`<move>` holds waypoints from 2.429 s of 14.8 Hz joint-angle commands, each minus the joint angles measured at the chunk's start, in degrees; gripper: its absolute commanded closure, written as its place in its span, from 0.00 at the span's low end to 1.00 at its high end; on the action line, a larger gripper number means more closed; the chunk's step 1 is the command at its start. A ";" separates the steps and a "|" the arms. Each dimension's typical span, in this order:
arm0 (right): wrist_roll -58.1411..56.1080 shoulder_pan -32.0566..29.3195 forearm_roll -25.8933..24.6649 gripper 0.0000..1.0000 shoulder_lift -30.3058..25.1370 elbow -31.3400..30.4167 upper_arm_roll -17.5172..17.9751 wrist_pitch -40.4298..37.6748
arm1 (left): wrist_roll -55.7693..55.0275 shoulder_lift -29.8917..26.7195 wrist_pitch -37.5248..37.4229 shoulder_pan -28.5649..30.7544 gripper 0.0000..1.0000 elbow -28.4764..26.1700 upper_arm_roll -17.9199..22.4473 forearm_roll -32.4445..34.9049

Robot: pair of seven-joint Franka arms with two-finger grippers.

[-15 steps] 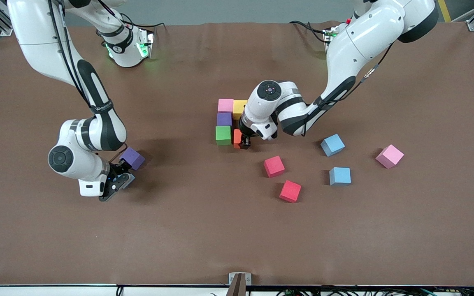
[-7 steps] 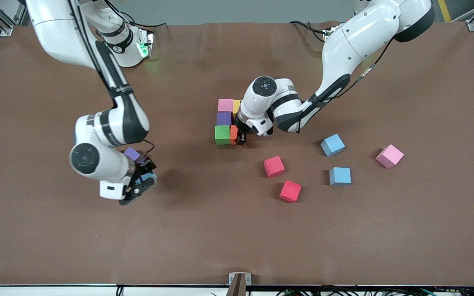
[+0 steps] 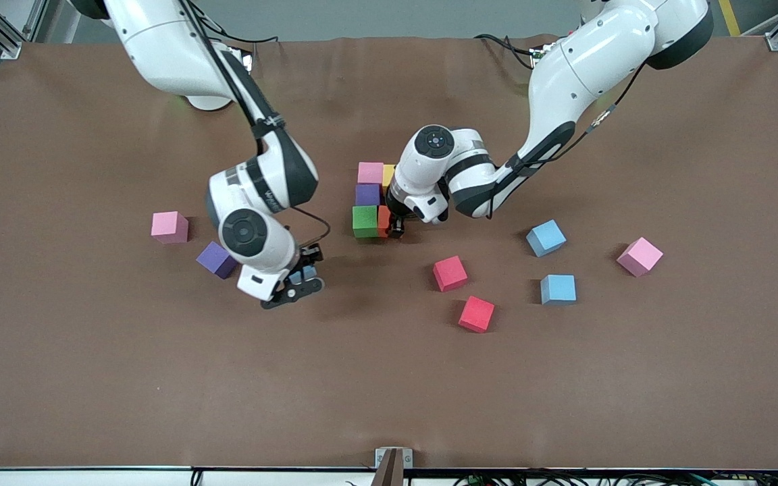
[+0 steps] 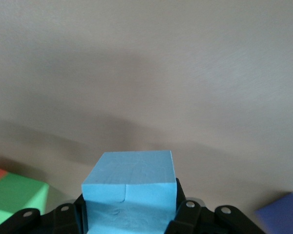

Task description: Arrange 11 blocks into digit 3

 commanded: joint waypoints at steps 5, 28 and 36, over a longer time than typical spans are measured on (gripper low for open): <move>12.80 5.03 3.57 0.72 3.53 -0.35 -0.32 7.13 | -8.54 -1.58 -1.35 -0.13 0.00 -1.49 0.10 2.82; 25.29 12.16 4.10 0.70 5.99 -4.30 0.03 14.52 | 40.73 -3.70 -19.55 21.93 0.00 6.60 -11.95 1.59; 27.75 13.04 4.01 0.69 5.38 -5.80 0.12 14.26 | 60.53 1.14 -19.55 20.09 0.00 10.63 -8.61 0.19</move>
